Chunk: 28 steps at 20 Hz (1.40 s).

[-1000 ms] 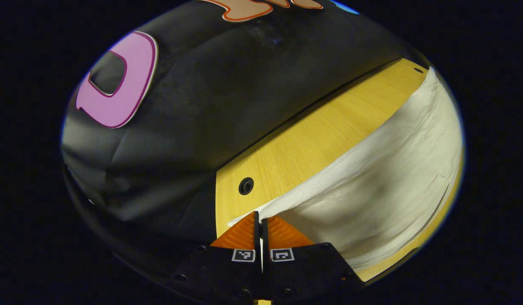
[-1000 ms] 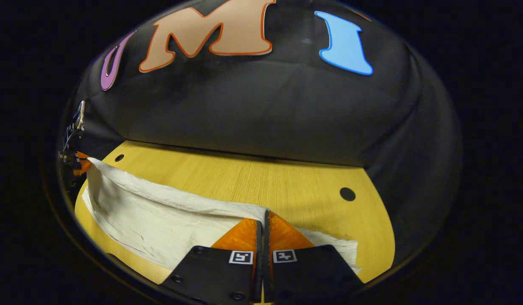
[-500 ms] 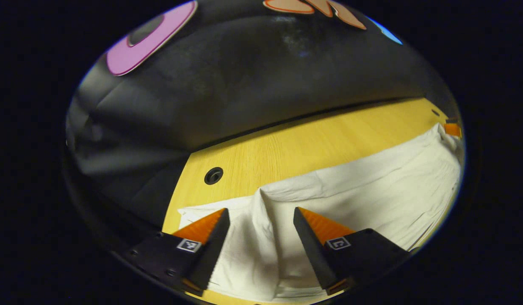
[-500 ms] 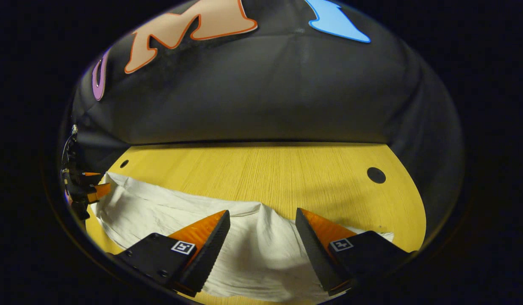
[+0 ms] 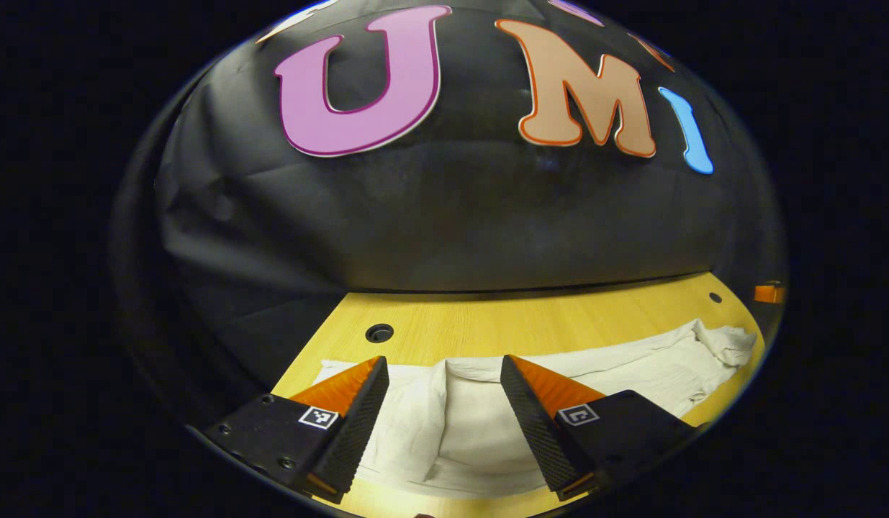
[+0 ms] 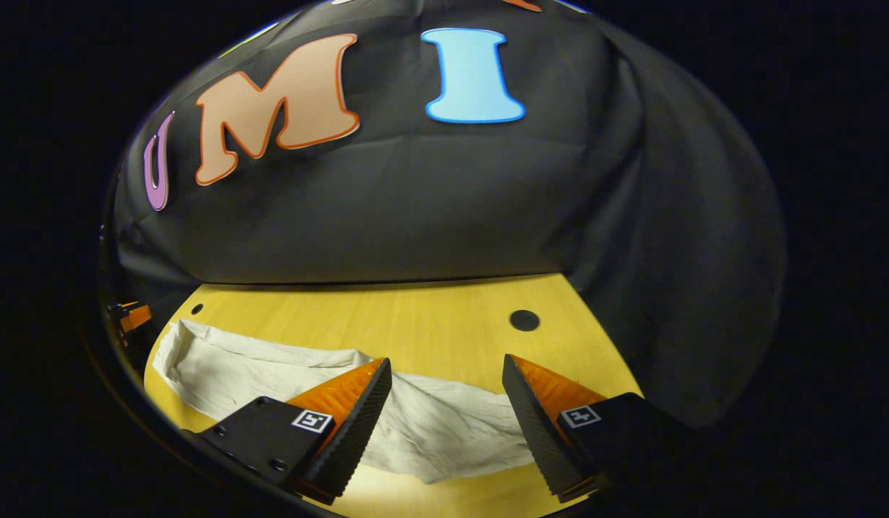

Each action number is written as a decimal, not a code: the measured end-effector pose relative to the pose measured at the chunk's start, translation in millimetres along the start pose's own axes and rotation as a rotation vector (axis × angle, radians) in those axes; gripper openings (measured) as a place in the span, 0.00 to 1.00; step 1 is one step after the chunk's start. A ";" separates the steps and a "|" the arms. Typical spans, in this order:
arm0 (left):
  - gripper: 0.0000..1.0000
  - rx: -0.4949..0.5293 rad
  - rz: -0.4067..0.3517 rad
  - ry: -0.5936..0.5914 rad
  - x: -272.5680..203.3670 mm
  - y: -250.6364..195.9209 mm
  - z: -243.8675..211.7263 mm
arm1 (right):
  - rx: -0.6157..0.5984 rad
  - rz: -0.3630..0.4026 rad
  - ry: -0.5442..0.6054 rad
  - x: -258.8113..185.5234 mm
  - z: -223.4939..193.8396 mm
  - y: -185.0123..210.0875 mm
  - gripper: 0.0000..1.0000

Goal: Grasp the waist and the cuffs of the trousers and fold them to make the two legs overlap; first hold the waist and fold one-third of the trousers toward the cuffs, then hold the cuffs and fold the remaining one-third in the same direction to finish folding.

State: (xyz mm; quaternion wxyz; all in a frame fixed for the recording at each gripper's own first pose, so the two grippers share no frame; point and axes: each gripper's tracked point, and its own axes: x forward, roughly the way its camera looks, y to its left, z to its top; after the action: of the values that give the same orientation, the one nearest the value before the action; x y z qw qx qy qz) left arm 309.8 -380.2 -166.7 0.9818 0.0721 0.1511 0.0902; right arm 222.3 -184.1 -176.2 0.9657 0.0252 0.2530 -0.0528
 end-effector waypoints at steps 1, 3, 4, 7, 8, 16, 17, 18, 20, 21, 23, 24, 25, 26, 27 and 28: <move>0.95 0.003 0.005 -0.020 -10.8 1.2 5.8 | 0.007 -0.027 0.015 -8.4 -6.7 -18.3 0.99; 0.94 0.013 0.027 -0.062 -33.2 2.3 14.8 | 0.033 -0.059 0.047 -21.4 -25.1 -47.0 0.99; 0.95 0.005 0.036 -0.078 -43.6 1.2 19.7 | 0.051 -0.067 0.061 -26.1 -34.5 -58.4 0.97; 0.95 -0.025 0.060 -0.108 -76.3 2.8 25.5 | 0.077 -0.086 0.113 -30.7 -68.6 -78.7 0.99; 0.95 -0.034 0.068 -0.111 -84.5 2.3 25.8 | 0.085 -0.089 0.135 -30.0 -80.9 -81.3 0.99; 0.95 0.034 0.104 -0.070 -125.1 -12.0 9.6 | 0.199 -0.054 0.233 -1.9 -135.0 -85.2 0.97; 0.95 0.037 0.102 -0.066 -127.8 -15.7 8.2 | 0.228 -0.034 0.237 4.8 -136.4 -80.0 0.92; 0.95 0.036 0.099 -0.066 -130.8 -19.2 9.0 | 0.255 -0.017 0.241 11.1 -138.3 -75.0 0.92; 0.96 0.041 0.097 -0.066 -135.4 -24.6 11.0 | 0.299 0.003 0.245 17.5 -139.4 -70.5 0.97; 0.96 0.052 0.101 -0.068 -137.7 -26.1 11.9 | 0.326 0.018 0.245 20.7 -138.5 -67.9 0.96; 0.96 0.072 0.103 -0.074 -141.5 -30.4 15.8 | 0.395 0.059 0.251 26.0 -138.5 -59.8 0.95; 0.96 0.076 0.100 -0.079 -142.4 -33.8 18.3 | 0.425 0.070 0.259 27.3 -139.7 -57.9 0.83; 0.96 0.080 0.103 -0.087 -142.8 -35.2 20.3 | 0.433 0.048 0.263 31.1 -142.5 -62.1 0.69; 0.96 0.080 0.109 -0.091 -142.9 -35.9 22.2 | 0.440 0.047 0.262 30.5 -143.8 -64.3 0.55; 0.95 0.073 0.106 -0.092 -142.2 -37.7 21.4 | 0.457 0.050 0.255 29.2 -140.6 -65.3 0.55; 0.95 0.058 0.102 -0.091 -141.9 -40.8 20.9 | 0.482 0.050 0.237 32.3 -134.8 -64.5 0.43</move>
State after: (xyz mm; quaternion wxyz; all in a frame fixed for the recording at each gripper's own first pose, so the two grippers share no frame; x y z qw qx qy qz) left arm 189.5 -450.5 -113.6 0.9792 0.1123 0.1052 0.1323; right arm 177.4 -240.9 -310.9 0.8965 0.2665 0.3437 -0.0844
